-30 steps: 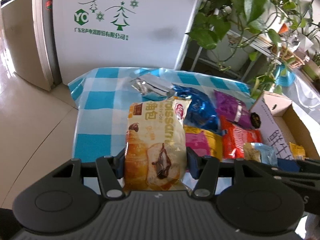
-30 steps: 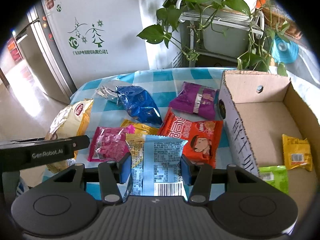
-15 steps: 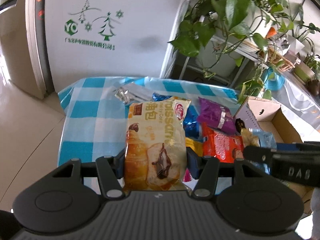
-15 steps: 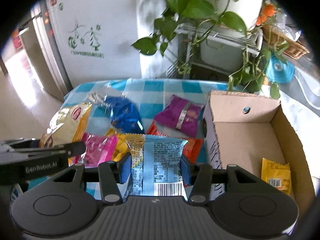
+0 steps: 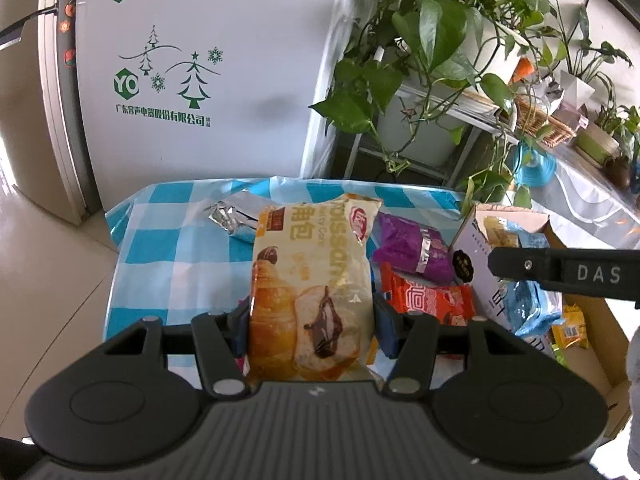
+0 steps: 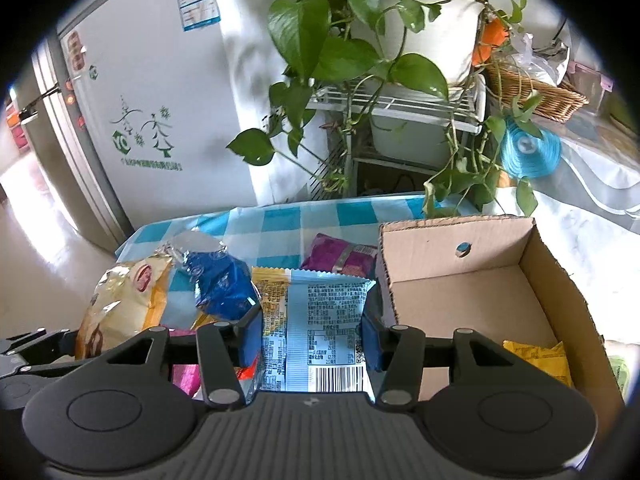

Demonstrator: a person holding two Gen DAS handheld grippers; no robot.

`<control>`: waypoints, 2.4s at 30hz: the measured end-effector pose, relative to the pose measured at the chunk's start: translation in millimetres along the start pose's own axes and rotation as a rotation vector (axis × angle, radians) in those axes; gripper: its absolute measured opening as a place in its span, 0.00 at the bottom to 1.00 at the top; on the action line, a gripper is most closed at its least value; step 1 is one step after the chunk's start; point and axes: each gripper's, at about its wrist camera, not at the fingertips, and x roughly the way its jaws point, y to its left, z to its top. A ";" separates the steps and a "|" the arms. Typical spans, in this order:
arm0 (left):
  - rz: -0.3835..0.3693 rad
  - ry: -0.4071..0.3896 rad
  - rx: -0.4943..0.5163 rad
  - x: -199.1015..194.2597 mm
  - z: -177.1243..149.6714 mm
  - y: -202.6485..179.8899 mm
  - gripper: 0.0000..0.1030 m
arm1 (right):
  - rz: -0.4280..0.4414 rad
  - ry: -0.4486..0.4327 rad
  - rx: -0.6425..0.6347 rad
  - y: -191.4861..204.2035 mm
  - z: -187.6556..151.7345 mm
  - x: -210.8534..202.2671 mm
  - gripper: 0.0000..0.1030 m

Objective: Organize snacks
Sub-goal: 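Lift the croissant bag with left tool while right tool carries the light-blue bag toward the box, then open left gripper over the box while right gripper releases the light-blue bag inside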

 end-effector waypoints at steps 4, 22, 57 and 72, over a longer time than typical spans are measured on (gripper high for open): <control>-0.002 -0.004 -0.003 0.2 1.0 -1.4 0.55 | -0.004 -0.006 0.017 -6.2 3.2 1.3 0.55; -0.054 -0.008 0.002 -2.7 5.0 -11.8 0.55 | -0.034 -0.086 0.158 -55.3 18.9 -16.9 0.55; -0.321 0.083 0.142 31.0 28.4 -173.6 0.56 | -0.197 -0.126 0.534 -160.0 -0.7 -56.4 0.55; -0.339 0.071 0.197 32.4 35.1 -193.2 0.81 | -0.216 -0.124 0.580 -163.9 -2.7 -56.1 0.69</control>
